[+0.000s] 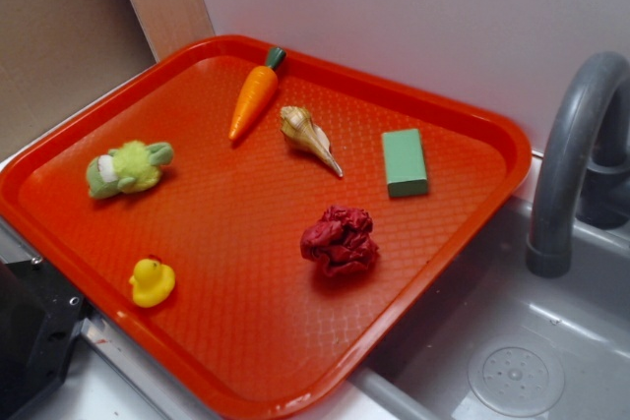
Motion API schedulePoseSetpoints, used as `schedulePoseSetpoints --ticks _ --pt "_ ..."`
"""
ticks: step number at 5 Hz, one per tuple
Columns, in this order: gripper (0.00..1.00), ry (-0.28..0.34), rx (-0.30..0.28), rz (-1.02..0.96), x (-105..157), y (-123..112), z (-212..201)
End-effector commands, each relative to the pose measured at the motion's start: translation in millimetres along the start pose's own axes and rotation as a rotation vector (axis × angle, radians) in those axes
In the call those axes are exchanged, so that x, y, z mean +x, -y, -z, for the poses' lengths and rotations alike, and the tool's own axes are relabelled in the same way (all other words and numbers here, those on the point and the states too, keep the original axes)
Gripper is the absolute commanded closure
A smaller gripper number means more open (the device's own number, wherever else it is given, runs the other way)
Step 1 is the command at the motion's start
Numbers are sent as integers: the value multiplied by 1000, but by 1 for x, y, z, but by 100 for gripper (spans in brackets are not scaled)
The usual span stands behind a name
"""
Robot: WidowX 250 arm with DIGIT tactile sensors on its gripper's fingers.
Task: Grab the green block.
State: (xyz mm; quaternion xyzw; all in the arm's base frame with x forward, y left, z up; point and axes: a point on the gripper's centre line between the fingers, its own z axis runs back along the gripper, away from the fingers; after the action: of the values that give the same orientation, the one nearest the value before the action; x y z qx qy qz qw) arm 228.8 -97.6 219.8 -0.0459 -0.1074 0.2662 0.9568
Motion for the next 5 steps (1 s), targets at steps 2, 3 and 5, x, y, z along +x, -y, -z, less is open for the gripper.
schedulePoseSetpoints --ticks 2,3,5 --pt "0 80 71 -196 48 29 82" --pt "0 90 94 -228 54 19 117" --pt "0 120 31 -319 61 22 157"
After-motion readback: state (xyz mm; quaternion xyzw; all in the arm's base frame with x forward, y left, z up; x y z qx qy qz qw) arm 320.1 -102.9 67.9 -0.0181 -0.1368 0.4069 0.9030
